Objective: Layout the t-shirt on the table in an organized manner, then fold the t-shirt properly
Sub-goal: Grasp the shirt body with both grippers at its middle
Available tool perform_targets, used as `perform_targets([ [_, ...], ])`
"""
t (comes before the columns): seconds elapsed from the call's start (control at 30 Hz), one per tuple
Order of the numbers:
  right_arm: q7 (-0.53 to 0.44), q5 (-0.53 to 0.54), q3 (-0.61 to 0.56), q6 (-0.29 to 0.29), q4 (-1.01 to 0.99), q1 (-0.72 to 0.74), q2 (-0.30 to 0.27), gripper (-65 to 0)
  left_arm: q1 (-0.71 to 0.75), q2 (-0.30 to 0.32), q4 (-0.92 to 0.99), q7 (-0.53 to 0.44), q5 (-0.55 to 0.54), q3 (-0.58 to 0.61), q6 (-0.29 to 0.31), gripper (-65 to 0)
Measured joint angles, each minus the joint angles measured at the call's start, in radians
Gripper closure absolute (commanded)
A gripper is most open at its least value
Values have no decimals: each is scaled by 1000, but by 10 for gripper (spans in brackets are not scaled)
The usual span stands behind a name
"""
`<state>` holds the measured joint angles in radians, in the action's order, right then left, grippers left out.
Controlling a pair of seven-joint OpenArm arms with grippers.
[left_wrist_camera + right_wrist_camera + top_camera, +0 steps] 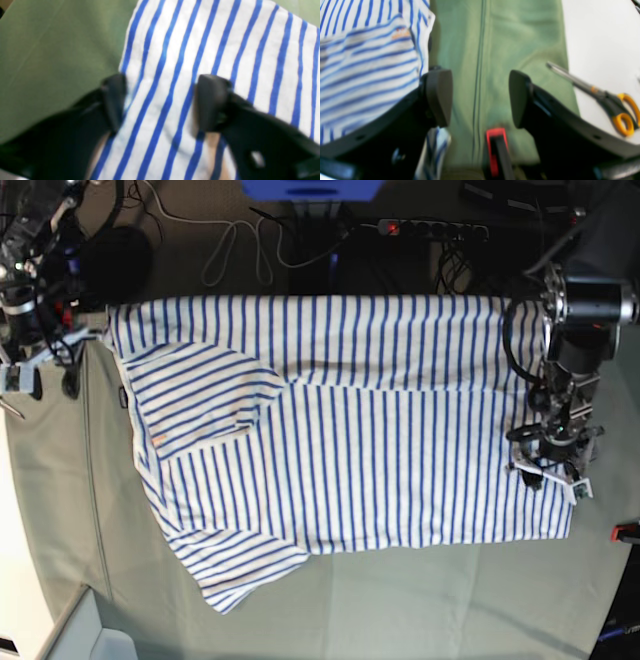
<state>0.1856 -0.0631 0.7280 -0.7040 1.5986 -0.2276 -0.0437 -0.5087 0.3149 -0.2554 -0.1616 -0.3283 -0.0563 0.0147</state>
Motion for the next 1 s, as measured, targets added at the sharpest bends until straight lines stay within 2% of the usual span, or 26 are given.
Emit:
perform_targets([
  [0.13, -3, -10, -8, -1, -93, 108, -27, -364, 1, 1, 0, -1, 1, 0, -7, -218],
  [0.23, 0, -121, -43, 3, -206, 218, -58, -364, 1, 1, 0, 0, 4, 0, -8, -157],
  [0.33, 6, -218, -88, 6, -333, 344, -57, -364, 1, 0, -1, 0, 3, 0, -11, -85],
  [0.4, -5, -247, -100, 5, -438, 441, -53, -365, 1, -1, -1, -2, 2, 0, -3, -14],
  [0.43, -3, -252, -95, 5, -491, 489, -54, -365, 1, -2, -2, -4, 5, 0, -2, 0],
  [0.5, -6, -250, -92, 5, -592, 568, -63, -365, 1, 0, -2, -3, 3, 0, 0, -4],
  [0.73, -19, -253, -96, 5, -983, 781, -154, -365, 1, -1, -2, 0, 3, 6, -4, 0],
  [0.9, -21, -255, -96, 5, -1121, 799, -174, -365, 6, -1, -3, -2, 2, 6, -4, 0],
  [1.0, -79, -255, -97, 5, -1147, 780, -170, -365, 16, -1, -5, -23, 3, 6, -3, 0],
])
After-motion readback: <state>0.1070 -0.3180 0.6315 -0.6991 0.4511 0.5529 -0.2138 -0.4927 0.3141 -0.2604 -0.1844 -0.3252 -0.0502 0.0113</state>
